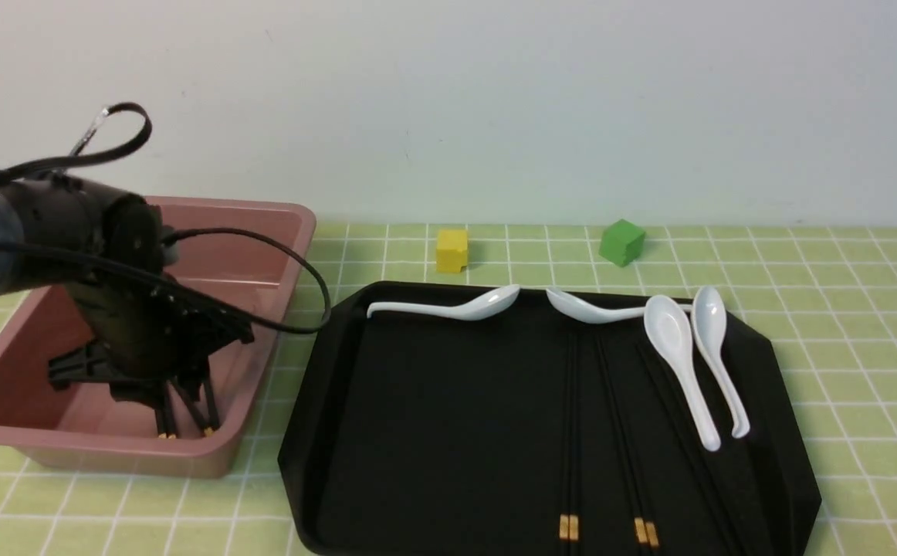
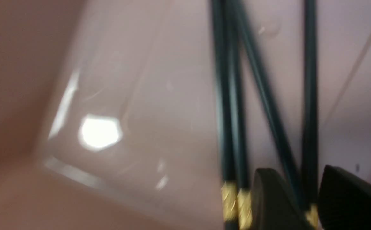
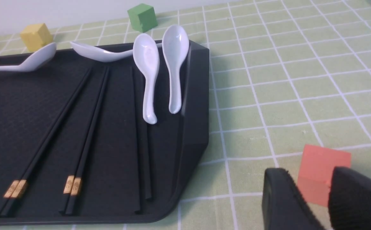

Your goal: On green tablecloth take chopsticks from black tray and put them in box.

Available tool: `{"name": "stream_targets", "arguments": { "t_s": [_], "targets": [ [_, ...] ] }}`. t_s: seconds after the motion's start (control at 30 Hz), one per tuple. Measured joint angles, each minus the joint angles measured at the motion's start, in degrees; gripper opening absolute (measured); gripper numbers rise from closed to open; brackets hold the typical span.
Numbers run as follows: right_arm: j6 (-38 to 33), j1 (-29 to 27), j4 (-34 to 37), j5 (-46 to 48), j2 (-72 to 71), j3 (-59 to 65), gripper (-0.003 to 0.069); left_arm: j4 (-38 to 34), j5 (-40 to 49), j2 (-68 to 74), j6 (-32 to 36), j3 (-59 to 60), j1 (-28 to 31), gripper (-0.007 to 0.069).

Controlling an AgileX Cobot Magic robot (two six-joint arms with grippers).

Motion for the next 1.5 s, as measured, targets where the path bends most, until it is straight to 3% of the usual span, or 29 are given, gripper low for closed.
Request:
{"name": "stream_targets", "arguments": {
  "t_s": [0.27, 0.47, 0.57, 0.73, 0.93, 1.13, 1.5],
  "targets": [
    [0.00, 0.00, 0.00, 0.00, 0.00, 0.00, 0.0240, -1.43, 12.71, -17.60, 8.14, -1.96, -0.05, -0.0013],
    [0.00, 0.00, 0.00, 0.00, 0.00, 0.00, 0.0240, -6.93, 14.32, -34.50, 10.27, 9.26, -0.05, -0.0013],
    [0.00, 0.00, 0.00, 0.00, 0.00, 0.00, 0.0240, -10.98, 11.00, -43.82, 10.78, 18.66, -0.05, -0.0013],
    [0.00, 0.00, 0.00, 0.00, 0.00, 0.00, 0.0240, -17.87, -2.40, -63.60, 13.44, 38.89, -0.05, -0.0013],
    [0.00, 0.00, 0.00, 0.00, 0.00, 0.00, 0.0240, -21.80, -16.45, -84.59, 14.57, 54.17, -0.05, -0.0013],
    [0.00, 0.00, 0.00, 0.00, 0.00, 0.00, 0.0240, -21.80, -25.57, -99.10, 14.74, 57.56, -0.05, -0.0013],
    [0.00, 0.00, 0.00, 0.00, 0.00, 0.00, 0.0240, -16.89, -28.30, -100.71, 16.27, 57.95, -0.05, -0.0013]
  ]
}}
